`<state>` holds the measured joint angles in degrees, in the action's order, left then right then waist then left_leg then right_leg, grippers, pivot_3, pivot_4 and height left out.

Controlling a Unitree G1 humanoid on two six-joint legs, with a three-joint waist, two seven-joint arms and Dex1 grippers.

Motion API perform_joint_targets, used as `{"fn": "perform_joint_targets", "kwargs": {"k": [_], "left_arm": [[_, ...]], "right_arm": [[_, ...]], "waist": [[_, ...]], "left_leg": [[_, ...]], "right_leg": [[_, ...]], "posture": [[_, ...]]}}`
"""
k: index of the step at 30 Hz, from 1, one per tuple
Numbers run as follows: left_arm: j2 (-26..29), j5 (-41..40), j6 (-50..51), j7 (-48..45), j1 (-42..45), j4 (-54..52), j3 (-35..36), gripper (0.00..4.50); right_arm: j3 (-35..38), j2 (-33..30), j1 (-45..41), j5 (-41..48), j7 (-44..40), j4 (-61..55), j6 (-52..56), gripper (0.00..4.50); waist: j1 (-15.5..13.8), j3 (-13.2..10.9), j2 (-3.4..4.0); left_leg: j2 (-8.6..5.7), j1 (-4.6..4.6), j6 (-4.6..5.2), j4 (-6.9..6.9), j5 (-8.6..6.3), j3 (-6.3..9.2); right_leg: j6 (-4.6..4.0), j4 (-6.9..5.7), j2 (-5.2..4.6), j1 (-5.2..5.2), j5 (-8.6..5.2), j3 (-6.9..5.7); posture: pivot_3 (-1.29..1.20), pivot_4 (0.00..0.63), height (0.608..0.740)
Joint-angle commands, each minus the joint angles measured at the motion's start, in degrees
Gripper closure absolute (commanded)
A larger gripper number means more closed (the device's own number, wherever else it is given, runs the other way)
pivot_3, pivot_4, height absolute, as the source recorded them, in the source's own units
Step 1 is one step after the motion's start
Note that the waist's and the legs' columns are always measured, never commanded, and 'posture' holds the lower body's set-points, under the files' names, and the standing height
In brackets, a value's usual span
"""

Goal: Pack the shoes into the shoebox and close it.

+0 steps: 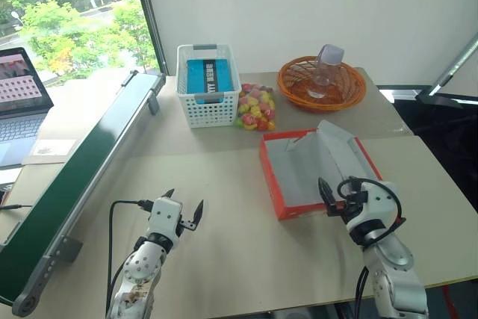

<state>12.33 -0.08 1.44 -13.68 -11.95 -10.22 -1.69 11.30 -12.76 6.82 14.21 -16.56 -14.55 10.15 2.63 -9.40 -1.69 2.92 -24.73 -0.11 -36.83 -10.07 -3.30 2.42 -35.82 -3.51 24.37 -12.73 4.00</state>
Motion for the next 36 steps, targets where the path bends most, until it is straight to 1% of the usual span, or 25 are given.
{"fn": "perform_joint_targets", "kwargs": {"k": [1,4,7,8,10,13,15,17,19,21,24,27,31,34,36], "left_arm": [[-0.5,-0.3,-1.4,0.3,0.4,-0.6,0.1,0.03],[-0.5,-0.8,-1.0,0.2,1.7,-0.7,0.8,0.03],[0.3,-2.5,2.5,-0.1,4.7,-4.3,2.7,0.03],[0.7,-3.4,4.3,-0.4,6.4,-5.9,3.5,0.03],[1.5,-5.4,7.4,-0.6,10.1,-8.0,5.3,0.03],[2.9,-7.1,11.2,-0.5,16.4,-9.3,7.5,0.03],[3.8,-8.3,13.3,-0.8,20.6,-9.2,8.5,0.03],[5.8,-9.2,15.0,-2.9,25.8,-8.7,8.4,0.03],[7.5,-9.5,16.7,-4.5,29.2,-7.9,7.8,0.03],[9.5,-8.2,17.9,-5.1,31.9,-6.9,6.9,0.03],[12.2,-7.0,20.6,-6.5,34.7,-6.8,5.2,0.03],[14.9,-6.7,23.0,-8.7,34.9,-7.8,4.0,0.03],[16.0,-11.8,24.9,-12.0,33.3,-8.6,8.0,0.03],[19.0,-10.2,27.4,-11.2,33.8,-6.6,10.0,0.03],[19.8,-10.4,27.6,-10.7,34.3,-5.8,11.3,0.03]], "right_arm": [[-0.8,0.0,0.0,0.1,-0.2,-1.8,-0.3,0.00],[0.2,-0.7,0.4,1.2,-0.2,-3.7,0.8,0.00],[2.0,-2.6,-1.1,2.8,-0.6,-7.3,2.5,0.00],[2.3,-3.8,-2.6,3.6,-1.0,-9.0,3.8,0.00],[3.9,-5.2,-6.9,8.1,-0.6,-11.8,8.3,0.00],[5.5,-8.1,-12.9,13.7,-0.7,-13.8,15.0,0.00],[5.9,-10.2,-16.2,17.1,-1.5,-13.9,19.0,0.00],[5.8,-13.1,-20.3,20.3,-3.3,-13.1,23.3,0.00],[5.5,-15.2,-23.7,22.7,-4.4,-11.9,26.8,0.00],[3.5,-17.8,-26.5,22.4,-6.8,-10.8,28.3,0.00],[0.4,-19.9,-30.7,22.2,-10.5,-9.3,28.9,0.00],[-3.2,-18.9,-36.0,21.5,-13.2,-6.6,28.3,0.00],[-6.6,-17.6,-38.9,20.9,-16.2,-3.6,28.0,0.00],[-9.5,-16.3,-41.7,19.2,-17.3,0.1,28.1,0.00],[-10.9,-15.9,-43.1,18.3,-18.1,1.9,27.9,0.00]], "waist": [[0.0,0.0,0.00],[-0.1,0.0,0.00],[-0.2,0.0,0.00],[-0.2,0.0,0.00],[0.0,0.0,-0.01],[-0.2,0.0,-0.01],[-0.3,0.0,-0.02],[-0.4,0.0,-0.06],[-0.6,-0.1,-0.06],[-0.6,-0.1,-0.06],[-0.5,-0.1,-0.07],[-0.1,-0.1,-0.07],[-0.1,-0.1,-0.12],[-0.2,-0.2,-0.21],[-0.2,-0.2,-0.21]], "left_leg": [[0.00,0.00,0.00,0.00,0.00,0.00],[0.00,-0.01,0.00,0.00,0.00,0.00],[-0.01,-0.04,0.00,0.01,0.00,0.00],[-0.01,-0.06,0.00,0.01,0.00,0.00],[-0.04,-0.15,0.00,0.00,0.00,-0.03],[-0.08,-0.19,0.01,0.00,0.01,-0.04],[-0.08,-0.16,0.08,0.00,0.06,0.02],[-0.11,-0.17,0.46,0.00,0.28,0.08],[-0.17,-0.32,0.49,0.00,0.29,0.09],[-0.19,-0.34,0.49,0.00,0.29,0.10],[-0.21,-0.34,0.50,-0.01,0.29,0.11],[-0.20,-0.34,0.50,0.00,0.29,0.09],[-0.17,-0.33,0.50,0.00,0.29,0.14],[-0.17,-0.34,0.50,-0.01,0.29,0.13],[-0.18,-0.34,0.50,-0.02,0.29,0.11]], "right_leg": [[0.00,0.00,0.00,0.00,0.00,0.00],[0.00,0.00,-0.01,0.01,0.00,0.00],[0.00,0.00,-0.01,0.04,0.00,0.00],[0.00,-0.01,-0.01,0.05,0.00,-0.01],[0.01,-0.02,-0.02,0.13,0.01,0.00],[0.03,-0.05,0.05,0.16,0.07,-0.03],[0.03,-0.05,0.12,0.06,0.04,-0.06],[0.17,-0.06,0.15,0.00,0.03,-0.06],[0.24,-0.05,0.13,0.10,0.17,-0.07],[0.28,-0.02,0.11,0.07,0.24,-0.06],[0.30,0.01,0.11,0.05,0.23,-0.07],[0.32,-0.02,0.14,0.11,0.23,-0.05],[0.31,-0.07,0.15,0.11,0.22,-0.08],[0.28,-0.06,0.15,0.11,0.24,-0.08],[0.27,-0.08,0.13,0.13,0.26,-0.08]], "posture": [[0.00,0.150,0.740],[0.00,0.150,0.740],[0.00,0.150,0.740],[0.00,0.150,0.740],[0.00,0.150,0.740],[0.00,0.150,0.740],[0.00,0.150,0.740],[0.00,0.150,0.740],[0.00,0.150,0.740],[0.00,0.150,0.740],[0.00,0.150,0.740],[0.00,0.150,0.740],[0.00,0.150,0.740],[0.00,0.150,0.740],[0.00,0.150,0.740]]}}
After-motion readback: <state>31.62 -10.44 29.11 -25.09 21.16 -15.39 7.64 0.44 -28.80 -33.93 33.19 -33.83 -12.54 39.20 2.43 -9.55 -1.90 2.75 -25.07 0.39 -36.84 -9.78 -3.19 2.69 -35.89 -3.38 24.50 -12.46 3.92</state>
